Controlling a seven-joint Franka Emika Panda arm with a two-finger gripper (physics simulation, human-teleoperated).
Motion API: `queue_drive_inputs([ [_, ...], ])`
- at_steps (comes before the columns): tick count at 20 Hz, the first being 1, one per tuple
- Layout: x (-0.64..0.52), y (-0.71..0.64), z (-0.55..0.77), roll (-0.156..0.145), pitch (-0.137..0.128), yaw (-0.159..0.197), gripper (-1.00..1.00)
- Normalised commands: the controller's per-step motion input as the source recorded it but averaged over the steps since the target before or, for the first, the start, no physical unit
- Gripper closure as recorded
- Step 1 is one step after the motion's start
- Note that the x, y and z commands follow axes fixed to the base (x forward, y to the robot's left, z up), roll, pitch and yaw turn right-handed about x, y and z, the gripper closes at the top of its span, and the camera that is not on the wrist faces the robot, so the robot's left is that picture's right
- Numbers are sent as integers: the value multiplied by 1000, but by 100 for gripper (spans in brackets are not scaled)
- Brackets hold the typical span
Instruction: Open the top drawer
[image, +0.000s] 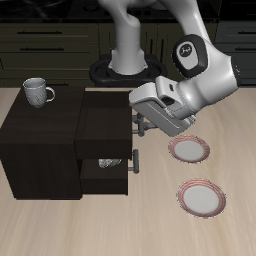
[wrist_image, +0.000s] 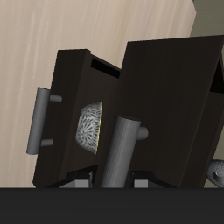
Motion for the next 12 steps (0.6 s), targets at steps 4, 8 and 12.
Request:
queue_drive_inputs([
  [4,-19,527,82,88,-27,-6,100],
  [8,-71,523,145,100,-25,-11,100],
  [12,-90,372,79,45,-3,-5,100],
])
